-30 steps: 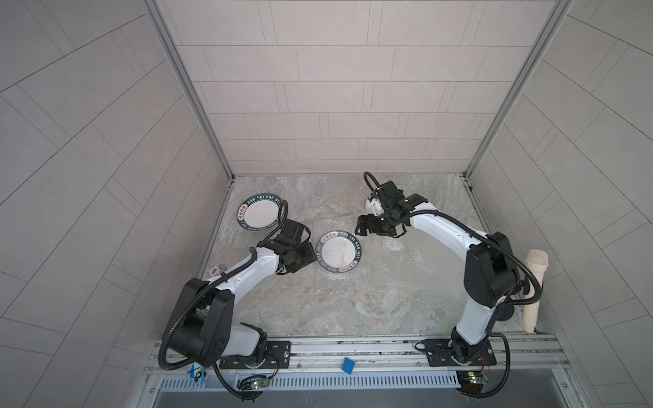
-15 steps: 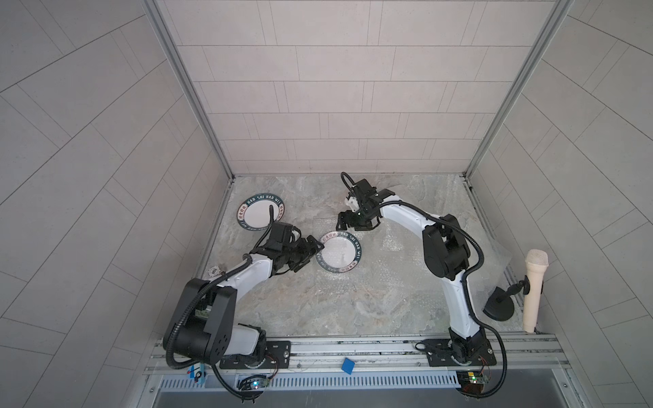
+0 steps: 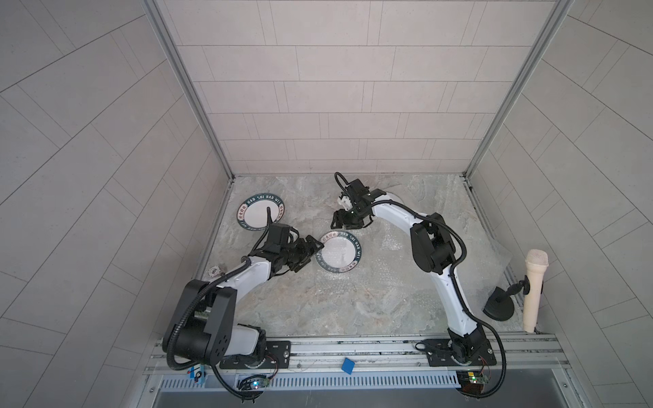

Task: Unpack dinner plates from bubble wrap
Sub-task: Unwrap the bubble wrap at the center of the board.

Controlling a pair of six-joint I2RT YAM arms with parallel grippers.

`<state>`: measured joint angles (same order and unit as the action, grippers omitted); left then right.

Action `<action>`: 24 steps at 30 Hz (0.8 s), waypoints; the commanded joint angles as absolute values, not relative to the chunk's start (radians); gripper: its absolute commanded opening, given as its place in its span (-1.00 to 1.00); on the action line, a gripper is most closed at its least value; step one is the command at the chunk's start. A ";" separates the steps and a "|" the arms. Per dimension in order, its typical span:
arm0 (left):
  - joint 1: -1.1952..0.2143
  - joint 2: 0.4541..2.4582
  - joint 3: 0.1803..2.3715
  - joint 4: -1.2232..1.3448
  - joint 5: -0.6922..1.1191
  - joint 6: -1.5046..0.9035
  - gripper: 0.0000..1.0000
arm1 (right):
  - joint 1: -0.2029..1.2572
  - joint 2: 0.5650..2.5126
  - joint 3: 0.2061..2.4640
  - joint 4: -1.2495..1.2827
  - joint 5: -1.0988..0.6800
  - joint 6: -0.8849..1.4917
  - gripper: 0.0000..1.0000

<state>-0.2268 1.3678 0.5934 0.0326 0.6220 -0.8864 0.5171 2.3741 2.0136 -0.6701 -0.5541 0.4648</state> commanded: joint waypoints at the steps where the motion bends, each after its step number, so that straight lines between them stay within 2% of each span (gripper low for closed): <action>1: -0.215 1.333 0.593 0.028 0.626 -0.893 0.78 | 0.533 2.401 2.075 -0.692 -0.584 0.457 0.06; 6: -0.199 1.242 0.633 -0.158 0.491 -0.824 0.78 | 0.547 2.387 2.114 -0.741 -0.583 0.446 -0.65; 9: -0.191 1.167 0.674 -0.282 0.388 -0.782 0.77 | 0.562 2.360 2.108 -0.757 -0.588 0.452 -0.91; 12: -0.175 1.095 0.698 -0.348 0.326 -0.762 0.78 | 0.595 2.352 2.114 -0.753 -0.597 0.465 -1.00; 17: -0.156 1.020 0.747 -0.484 0.207 -0.731 0.78 | 0.663 2.400 2.231 -0.778 -0.607 0.499 -1.00; 24: -0.152 1.012 0.790 -0.557 0.185 -0.691 0.77 | 0.732 2.489 2.394 -0.760 -0.600 0.567 -0.97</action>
